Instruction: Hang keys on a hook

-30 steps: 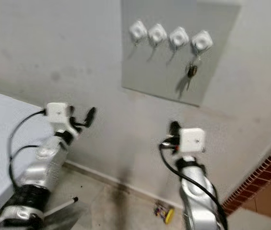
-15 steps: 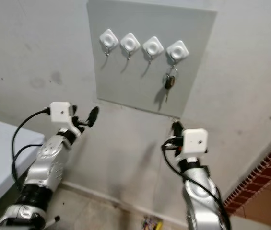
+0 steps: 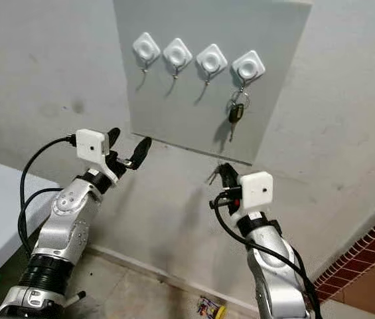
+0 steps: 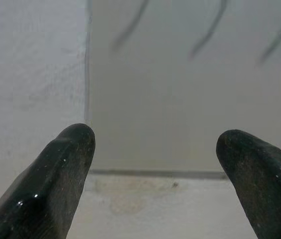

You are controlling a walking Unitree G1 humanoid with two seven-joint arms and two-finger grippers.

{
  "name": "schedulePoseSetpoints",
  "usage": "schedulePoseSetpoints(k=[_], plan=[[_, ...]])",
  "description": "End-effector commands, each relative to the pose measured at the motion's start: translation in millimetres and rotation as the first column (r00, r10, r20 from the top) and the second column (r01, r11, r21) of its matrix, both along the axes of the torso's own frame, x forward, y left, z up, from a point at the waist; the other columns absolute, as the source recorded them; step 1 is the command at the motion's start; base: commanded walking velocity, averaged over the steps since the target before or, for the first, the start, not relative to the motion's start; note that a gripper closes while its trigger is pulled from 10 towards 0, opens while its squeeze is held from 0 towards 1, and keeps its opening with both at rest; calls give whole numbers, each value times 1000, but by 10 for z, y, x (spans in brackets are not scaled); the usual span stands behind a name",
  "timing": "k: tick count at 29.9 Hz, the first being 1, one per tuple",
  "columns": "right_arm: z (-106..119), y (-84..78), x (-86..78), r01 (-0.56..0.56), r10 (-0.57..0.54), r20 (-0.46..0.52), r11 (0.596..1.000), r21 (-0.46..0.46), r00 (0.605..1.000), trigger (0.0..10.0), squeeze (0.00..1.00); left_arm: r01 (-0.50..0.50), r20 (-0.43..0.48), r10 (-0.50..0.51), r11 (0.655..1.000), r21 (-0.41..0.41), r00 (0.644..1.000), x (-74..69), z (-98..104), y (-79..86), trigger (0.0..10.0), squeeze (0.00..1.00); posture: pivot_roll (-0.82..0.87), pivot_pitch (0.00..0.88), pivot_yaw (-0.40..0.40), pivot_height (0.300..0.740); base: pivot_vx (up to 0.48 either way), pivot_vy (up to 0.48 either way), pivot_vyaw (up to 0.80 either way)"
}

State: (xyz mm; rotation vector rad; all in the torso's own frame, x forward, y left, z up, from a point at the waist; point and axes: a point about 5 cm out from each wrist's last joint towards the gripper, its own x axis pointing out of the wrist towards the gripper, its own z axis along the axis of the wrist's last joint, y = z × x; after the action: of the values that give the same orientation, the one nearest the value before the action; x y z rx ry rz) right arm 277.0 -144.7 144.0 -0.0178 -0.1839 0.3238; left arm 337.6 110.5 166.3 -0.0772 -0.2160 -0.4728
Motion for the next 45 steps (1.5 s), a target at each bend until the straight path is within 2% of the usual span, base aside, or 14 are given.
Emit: schedulePoseSetpoints(k=[1, 9, 16, 28, 33, 45], plan=[[238, 60, 46, -78, 77, 69, 997, 10, 995, 10000, 0, 85, 55, -86, 996, 25, 995, -30, 151, -142, 10000, 0, -13, 0, -28, 740, 0, 0, 0], [593, 140, 197, -136, 126, 163, 989, 51, 979, 10000, 0, 185, 95, -186, 983, 11, 978, -73, 345, -300, 10000, 0, -15, 0, -20, 740, 0, 0, 0], [770, 179, 282, -137, 115, 205, 986, 99, 972, 10000, 0, 211, 112, -210, 978, 7, 971, -100, 437, -335, 10000, 0, -14, 0, -18, 740, 0, 0, 0], [975, 190, 439, -100, 57, 169, 961, 258, 984, 10000, 0, 236, 130, -238, 971, 24, 963, -142, 531, -387, 10000, 0, -9, 0, -12, 740, 0, 0, 0], [1036, 199, 495, -89, 51, 126, 944, 318, 991, 10000, 0, 240, 128, -240, 971, 17, 962, -155, 543, -399, 10000, 0, -9, 0, -12, 740, 0, 0, 0], [1110, 231, 520, -118, 82, 125, 938, 325, 989, 10000, 0, 234, 128, -234, 972, 15, 964, -163, 555, -398, 10000, 0, -3, 0, -18, 740, 0, 0, 0]])
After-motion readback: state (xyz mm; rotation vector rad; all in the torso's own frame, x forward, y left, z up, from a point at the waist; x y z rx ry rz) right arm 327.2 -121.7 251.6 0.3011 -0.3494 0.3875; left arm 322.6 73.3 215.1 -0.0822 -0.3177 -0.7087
